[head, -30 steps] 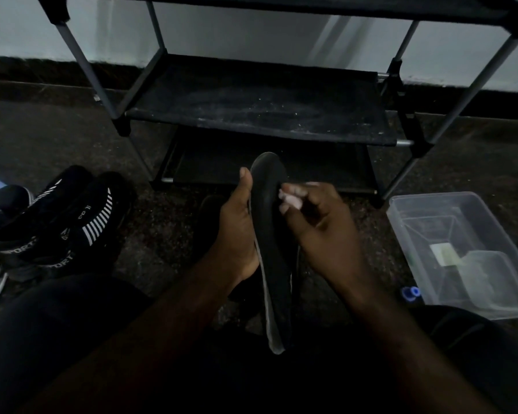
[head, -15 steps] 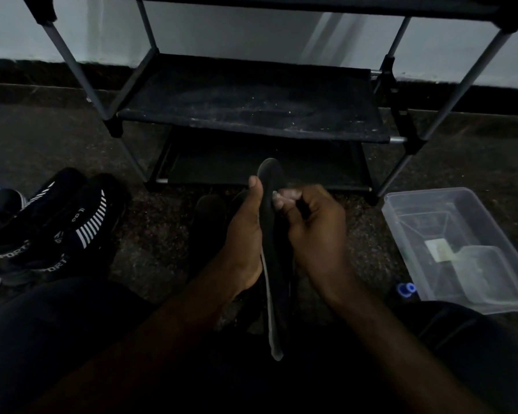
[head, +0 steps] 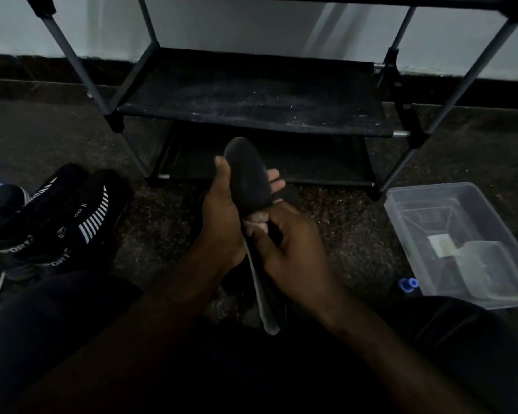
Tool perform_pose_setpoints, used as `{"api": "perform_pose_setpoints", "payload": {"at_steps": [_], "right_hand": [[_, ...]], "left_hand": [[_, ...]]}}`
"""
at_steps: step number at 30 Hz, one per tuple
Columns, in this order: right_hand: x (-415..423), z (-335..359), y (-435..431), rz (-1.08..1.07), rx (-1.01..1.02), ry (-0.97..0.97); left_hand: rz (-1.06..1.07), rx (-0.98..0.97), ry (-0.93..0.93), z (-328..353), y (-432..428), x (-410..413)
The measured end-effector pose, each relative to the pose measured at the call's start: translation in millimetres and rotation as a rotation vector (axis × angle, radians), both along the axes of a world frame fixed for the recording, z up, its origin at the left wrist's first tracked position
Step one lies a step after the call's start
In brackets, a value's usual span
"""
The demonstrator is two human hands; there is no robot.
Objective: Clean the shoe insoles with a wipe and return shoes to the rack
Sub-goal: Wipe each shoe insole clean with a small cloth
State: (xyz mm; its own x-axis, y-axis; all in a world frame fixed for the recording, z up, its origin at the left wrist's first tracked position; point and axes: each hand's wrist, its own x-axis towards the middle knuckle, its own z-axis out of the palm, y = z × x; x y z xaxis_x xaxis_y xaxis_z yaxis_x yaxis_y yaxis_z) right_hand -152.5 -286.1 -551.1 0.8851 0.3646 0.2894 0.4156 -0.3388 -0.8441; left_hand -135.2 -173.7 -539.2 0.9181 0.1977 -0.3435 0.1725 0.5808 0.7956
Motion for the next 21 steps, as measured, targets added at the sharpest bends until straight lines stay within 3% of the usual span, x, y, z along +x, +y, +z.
{"api": "perform_pose_setpoints", "payload": {"at_steps": [2, 6, 13, 18, 21], "right_hand": [[0, -3, -2, 0.005, -0.008, -0.047], [25, -11, -10, -0.206, -0.038, -0.021], [-6, 0, 1, -0.006, 0.033, -0.068], [33, -4, -10, -0.274, -0.017, -0.124], [25, 2, -6, -0.227, 0.02, -0.08]], "left_hand": [[0.018, -0.037, -0.018, 2, 2, 2], [-0.02, -0.049, -0.031, 3, 0, 2], [0.002, -0.062, -0.036, 3, 2, -1], [-0.112, -0.058, -0.003, 3, -12, -7], [-0.081, -0.04, 0.004, 0, -14, -8]]}}
